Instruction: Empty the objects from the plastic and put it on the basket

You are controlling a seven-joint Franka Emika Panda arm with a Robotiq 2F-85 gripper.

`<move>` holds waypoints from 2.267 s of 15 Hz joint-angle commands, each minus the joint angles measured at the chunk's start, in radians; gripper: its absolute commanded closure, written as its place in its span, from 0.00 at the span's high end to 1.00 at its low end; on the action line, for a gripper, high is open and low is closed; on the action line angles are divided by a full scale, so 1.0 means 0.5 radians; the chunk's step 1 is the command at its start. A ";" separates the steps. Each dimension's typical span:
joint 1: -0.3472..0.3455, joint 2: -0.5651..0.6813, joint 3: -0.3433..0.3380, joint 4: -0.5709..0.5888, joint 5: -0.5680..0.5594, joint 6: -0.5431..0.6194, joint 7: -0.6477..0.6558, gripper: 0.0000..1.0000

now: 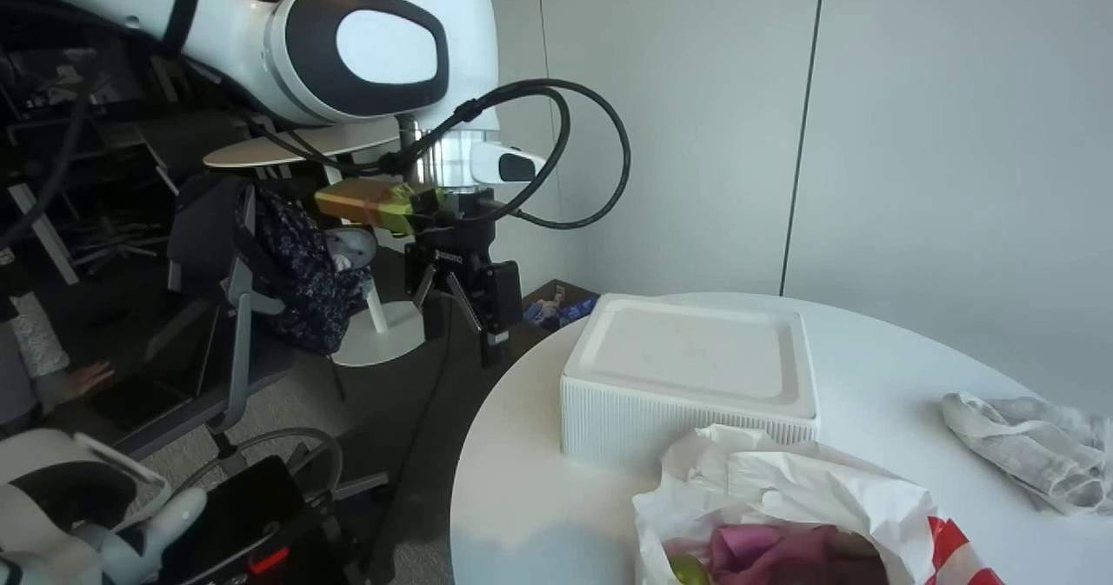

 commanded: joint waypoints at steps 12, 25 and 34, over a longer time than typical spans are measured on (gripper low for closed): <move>-0.149 1.291 -0.346 0.475 -0.619 1.012 1.261 1.00; 0.006 2.163 -0.733 1.139 -0.701 1.176 1.699 1.00; 0.072 2.624 -0.962 1.488 -0.591 1.293 1.837 0.75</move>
